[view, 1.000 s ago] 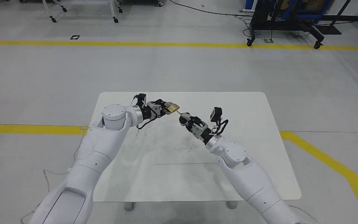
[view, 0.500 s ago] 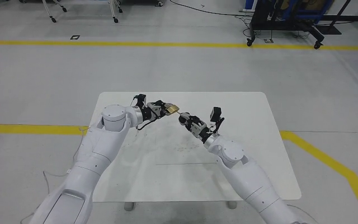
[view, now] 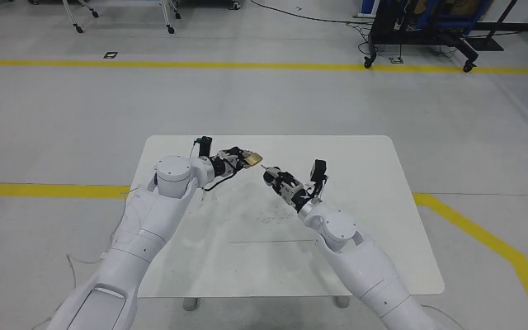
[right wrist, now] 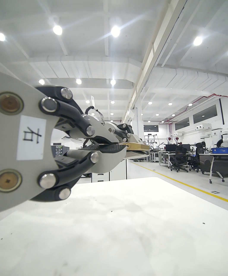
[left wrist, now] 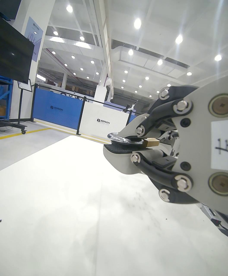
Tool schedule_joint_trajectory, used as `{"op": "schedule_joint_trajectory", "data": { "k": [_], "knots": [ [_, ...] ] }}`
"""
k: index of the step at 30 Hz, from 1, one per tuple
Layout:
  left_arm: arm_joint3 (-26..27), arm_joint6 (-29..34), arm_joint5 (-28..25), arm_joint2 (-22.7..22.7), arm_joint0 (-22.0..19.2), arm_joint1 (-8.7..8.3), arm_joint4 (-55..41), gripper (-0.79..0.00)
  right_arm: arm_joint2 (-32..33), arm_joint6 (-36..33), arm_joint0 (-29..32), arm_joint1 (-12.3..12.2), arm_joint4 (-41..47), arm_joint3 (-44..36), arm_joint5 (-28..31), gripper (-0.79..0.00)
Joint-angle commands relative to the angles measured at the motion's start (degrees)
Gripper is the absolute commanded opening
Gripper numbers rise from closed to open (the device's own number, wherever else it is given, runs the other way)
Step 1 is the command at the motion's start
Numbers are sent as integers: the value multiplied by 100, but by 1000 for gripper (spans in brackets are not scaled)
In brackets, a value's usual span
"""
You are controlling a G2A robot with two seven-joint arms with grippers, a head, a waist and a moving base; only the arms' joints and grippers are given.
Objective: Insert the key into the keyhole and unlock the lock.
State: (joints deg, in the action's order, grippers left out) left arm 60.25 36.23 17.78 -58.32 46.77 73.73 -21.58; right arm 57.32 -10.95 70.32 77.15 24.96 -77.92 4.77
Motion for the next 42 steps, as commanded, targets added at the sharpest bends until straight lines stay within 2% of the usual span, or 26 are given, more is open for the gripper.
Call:
{"op": "schedule_joint_trajectory", "data": {
  "k": [1,23,42],
  "knots": [
    [29,24,28,-3,16,-1,12,-785,-13,-8,-16,13,3,17,-56,-785],
    [3,162,92,26,-15,24,178,-785,67,-104,40,90,-106,55,-80,-785],
    [227,187,-86,67,96,11,574,-785,88,94,39,174,-190,2,-273,-785]
  ]
}}
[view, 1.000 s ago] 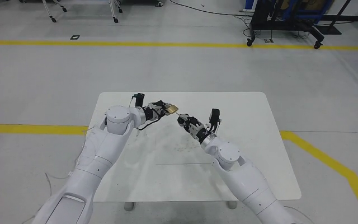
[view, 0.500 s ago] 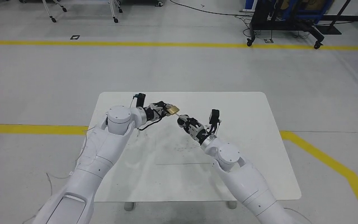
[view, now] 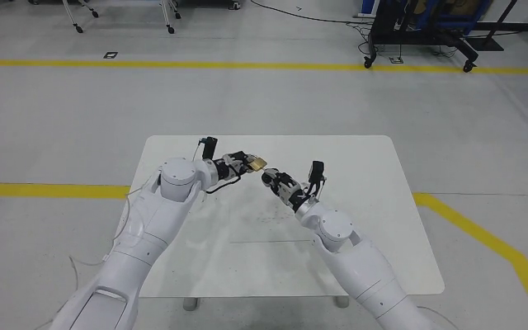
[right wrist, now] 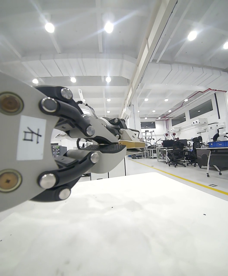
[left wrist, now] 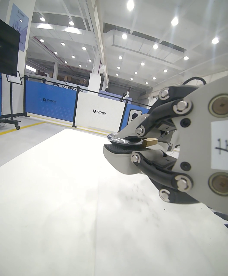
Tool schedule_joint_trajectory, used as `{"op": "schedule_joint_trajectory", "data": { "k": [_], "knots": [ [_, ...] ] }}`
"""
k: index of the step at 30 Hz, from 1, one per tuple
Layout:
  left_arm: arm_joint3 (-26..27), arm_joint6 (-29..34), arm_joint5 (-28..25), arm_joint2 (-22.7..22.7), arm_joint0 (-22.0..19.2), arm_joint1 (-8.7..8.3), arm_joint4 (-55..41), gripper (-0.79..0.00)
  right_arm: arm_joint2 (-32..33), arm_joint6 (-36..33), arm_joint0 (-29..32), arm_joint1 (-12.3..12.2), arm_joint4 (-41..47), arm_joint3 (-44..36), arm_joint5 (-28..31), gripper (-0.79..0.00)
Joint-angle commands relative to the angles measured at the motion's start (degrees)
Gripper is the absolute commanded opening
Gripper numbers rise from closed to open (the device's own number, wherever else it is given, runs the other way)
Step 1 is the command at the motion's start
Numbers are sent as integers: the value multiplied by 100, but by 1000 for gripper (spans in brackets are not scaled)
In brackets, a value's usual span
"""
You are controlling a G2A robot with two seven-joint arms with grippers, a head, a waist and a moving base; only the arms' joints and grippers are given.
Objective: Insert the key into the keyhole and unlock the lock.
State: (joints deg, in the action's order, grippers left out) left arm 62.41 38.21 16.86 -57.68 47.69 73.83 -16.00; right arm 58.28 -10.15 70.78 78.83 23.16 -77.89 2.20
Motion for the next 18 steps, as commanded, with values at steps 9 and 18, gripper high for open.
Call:
{"op": "schedule_joint_trajectory", "data": {
  "k": [9,18],
  "knots": [
    [64,111,-86,-3,38,-1,78,-785,-113,141,-208,94,-8,126,-163,-785],
    [41,201,-144,-135,80,-15,-61,-785,-83,148,-135,111,-15,46,-107,0]
  ]
}}
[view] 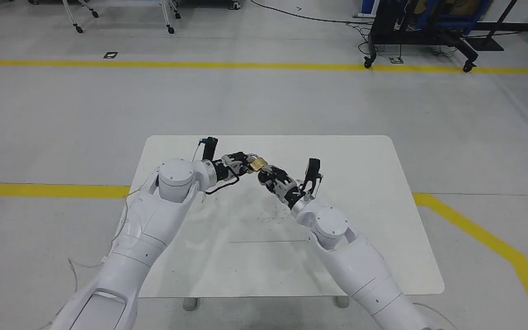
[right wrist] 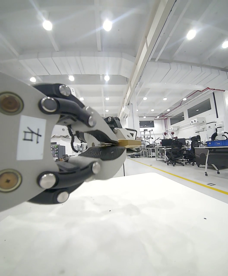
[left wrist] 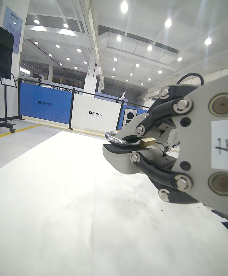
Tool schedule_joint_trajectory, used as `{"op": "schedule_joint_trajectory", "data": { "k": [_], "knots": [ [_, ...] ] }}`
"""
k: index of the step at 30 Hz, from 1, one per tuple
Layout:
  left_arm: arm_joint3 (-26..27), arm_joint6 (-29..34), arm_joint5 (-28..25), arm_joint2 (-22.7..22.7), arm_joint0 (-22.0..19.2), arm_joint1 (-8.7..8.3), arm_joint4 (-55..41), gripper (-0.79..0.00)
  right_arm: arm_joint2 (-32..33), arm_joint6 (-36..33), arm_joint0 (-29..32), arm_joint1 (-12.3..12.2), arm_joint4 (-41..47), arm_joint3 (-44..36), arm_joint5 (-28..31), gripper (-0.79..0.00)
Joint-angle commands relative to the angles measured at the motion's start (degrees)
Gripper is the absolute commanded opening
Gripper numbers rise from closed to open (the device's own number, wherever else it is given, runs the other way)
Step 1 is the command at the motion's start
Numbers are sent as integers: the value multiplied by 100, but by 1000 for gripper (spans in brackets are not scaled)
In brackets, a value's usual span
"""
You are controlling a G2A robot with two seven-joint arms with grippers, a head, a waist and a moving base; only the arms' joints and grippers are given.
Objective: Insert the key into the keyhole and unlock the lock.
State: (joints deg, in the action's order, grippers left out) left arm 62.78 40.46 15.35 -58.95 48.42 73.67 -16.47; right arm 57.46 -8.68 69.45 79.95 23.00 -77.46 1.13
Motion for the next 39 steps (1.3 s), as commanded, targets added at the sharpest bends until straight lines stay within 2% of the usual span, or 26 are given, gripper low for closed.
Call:
{"op": "schedule_joint_trajectory", "data": {
  "k": [1,9,12,15,18,20,22,23,29,39],
  "knots": [
    [19,-31,-7,-14,15,3,-30,-785,-1,1,-2,0,1,2,-1,0],
    [116,-114,-274,-144,138,-9,-134,-785,4,-39,26,0,44,-33,20,0],
    [207,-108,-545,-224,215,-19,-199,-785,206,-870,183,-33,690,-155,180,0],
    [319,-127,-955,-339,376,-51,-181,-785,475,-1994,250,-91,1386,-117,120,0],
    [394,-92,-1163,-444,496,-72,-260,-785,655,-2754,294,-139,1731,-40,98,0],
    [420,-74,-1197,-481,537,-82,-265,-785,727,-3048,301,-159,1855,23,57,-105],
    [444,-38,-1222,-505,562,-89,-279,-785,762,-3118,287,-169,1888,84,4,-336],
    [452,-31,-1224,-514,570,-91,-275,-785,762,-3101,269,-169,1884,107,-18,-400],
    [511,-14,-1269,-540,619,-102,-236,-785,703,-2958,94,-134,2024,309,-153,-499],
    [553,2,-1283,-516,643,-104,-141,-785,648,-2921,-198,-73,2287,816,-179,-526]
  ]
}}
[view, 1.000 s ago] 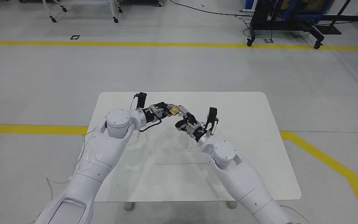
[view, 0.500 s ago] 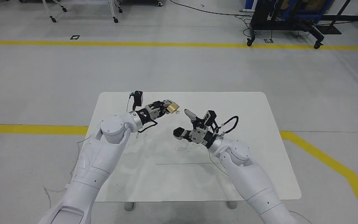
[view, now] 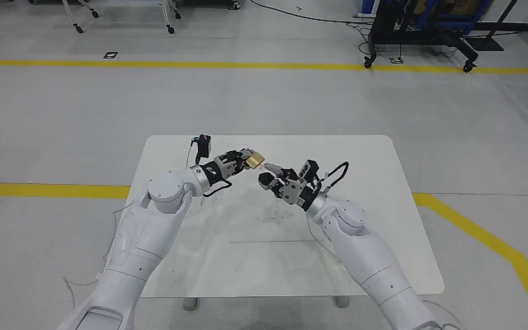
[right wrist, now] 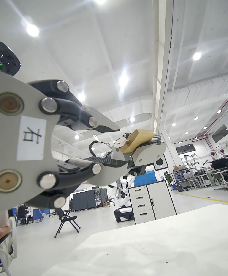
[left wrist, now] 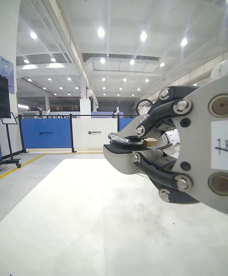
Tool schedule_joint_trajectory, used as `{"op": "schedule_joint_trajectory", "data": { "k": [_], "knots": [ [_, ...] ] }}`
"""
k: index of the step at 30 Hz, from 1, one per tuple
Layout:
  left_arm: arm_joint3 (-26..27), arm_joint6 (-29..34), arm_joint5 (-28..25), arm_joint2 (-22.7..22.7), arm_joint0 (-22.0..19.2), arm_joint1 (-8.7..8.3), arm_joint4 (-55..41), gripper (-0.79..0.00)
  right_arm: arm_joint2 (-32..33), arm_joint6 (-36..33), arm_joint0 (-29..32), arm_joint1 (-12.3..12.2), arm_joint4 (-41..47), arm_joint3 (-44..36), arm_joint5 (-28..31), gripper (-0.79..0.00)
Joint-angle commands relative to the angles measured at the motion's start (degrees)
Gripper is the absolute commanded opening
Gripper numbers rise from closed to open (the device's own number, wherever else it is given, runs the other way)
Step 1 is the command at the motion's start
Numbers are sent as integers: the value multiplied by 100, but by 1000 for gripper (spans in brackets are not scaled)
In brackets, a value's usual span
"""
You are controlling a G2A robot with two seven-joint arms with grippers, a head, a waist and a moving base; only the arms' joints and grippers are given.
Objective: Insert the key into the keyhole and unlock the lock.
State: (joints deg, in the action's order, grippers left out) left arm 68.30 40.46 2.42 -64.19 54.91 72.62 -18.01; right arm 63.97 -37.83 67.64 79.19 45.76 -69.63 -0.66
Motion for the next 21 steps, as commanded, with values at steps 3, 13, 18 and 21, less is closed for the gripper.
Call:
{"op": "schedule_joint_trajectory", "data": {
  "k": [3,13,18,21],
  "knots": [
    [0,-22,16,15,-13,3,42,-785,-10,-22,-57,11,22,99,15,-545],
    [1,-24,41,47,-38,12,94,-785,-95,40,-143,35,-22,128,-192,-785],
    [-6,-54,63,79,-66,18,165,-785,7,-185,-140,43,431,187,-393,-785],
    [-7,-59,68,118,-83,28,196,-785,61,-260,-96,37,582,154,-486,-785]
  ]
}}
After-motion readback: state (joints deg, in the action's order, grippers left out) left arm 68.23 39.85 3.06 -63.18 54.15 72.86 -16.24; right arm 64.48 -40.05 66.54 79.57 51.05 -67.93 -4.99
